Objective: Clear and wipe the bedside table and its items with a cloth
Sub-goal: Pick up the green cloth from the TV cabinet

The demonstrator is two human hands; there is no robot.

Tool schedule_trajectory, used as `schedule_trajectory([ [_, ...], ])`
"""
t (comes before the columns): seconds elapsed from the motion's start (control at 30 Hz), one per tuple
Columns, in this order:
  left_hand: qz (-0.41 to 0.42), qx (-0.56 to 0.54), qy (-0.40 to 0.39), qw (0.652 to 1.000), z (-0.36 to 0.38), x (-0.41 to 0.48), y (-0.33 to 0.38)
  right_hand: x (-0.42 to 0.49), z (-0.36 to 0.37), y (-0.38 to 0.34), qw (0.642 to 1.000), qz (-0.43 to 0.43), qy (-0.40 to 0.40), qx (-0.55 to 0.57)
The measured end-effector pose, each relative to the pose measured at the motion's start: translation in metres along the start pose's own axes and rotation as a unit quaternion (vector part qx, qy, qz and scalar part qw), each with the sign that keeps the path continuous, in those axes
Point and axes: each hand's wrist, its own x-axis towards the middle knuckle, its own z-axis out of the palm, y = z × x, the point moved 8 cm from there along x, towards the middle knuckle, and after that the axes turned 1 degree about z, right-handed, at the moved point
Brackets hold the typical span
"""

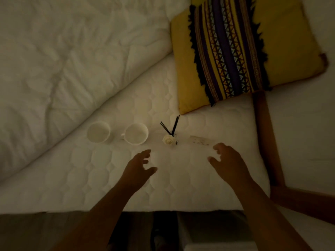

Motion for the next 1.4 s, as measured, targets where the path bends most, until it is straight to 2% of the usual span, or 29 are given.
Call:
schedule_trajectory([
  [0.07, -0.001, 0.006, -0.026, 1.000, -0.018, -0.025, -0.001, -0.023, 0.005, -0.021, 0.999, 0.009, -0.037, -0.003],
  [0.17, -0.018, -0.001, -0.039, 0.999, -0.068, -0.074, -0.008, -0.063, 0.017, -0.090, 0.996, -0.037, -0.081, -0.023],
  [0.27, -0.028, 0.008, 0.001, 1.000, -0.137, -0.127, -0.024, -0.111, 0.042, -0.188, 0.983, -0.106, -0.139, -0.053],
  [0.37, -0.047, -0.002, 0.061, 0.997, -0.216, -0.186, -0.053, -0.170, 0.075, -0.304, 0.952, -0.208, -0.193, -0.113],
  [0.43, -0.069, -0.020, 0.101, 0.992, -0.268, -0.228, -0.081, -0.214, 0.099, -0.382, 0.920, -0.289, -0.209, -0.163],
  [0.53, -0.085, -0.026, 0.137, 0.987, -0.346, -0.296, -0.137, -0.294, 0.144, -0.498, 0.853, -0.415, -0.205, -0.241],
  [0.73, -0.157, 0.032, 0.228, 0.960, -0.482, -0.434, -0.258, -0.461, 0.233, -0.675, 0.719, -0.561, -0.225, -0.343],
  [0.9, -0.224, 0.006, 0.358, 0.906, -0.583, -0.553, -0.351, -0.566, 0.287, -0.788, 0.674, -0.608, -0.229, -0.351],
  [1.03, -0.265, -0.012, 0.420, 0.868, -0.649, -0.612, -0.414, -0.617, 0.324, -0.865, 0.653, -0.648, -0.216, -0.328],
  [1.23, -0.307, -0.019, 0.462, 0.832, -0.750, -0.634, -0.500, -0.670, 0.406, -0.988, 0.615, -0.696, -0.224, -0.297],
  [1.4, -0.329, -0.005, 0.462, 0.823, -0.867, -0.613, -0.563, -0.680, 0.478, -1.112, 0.590, -0.718, -0.223, -0.295],
])
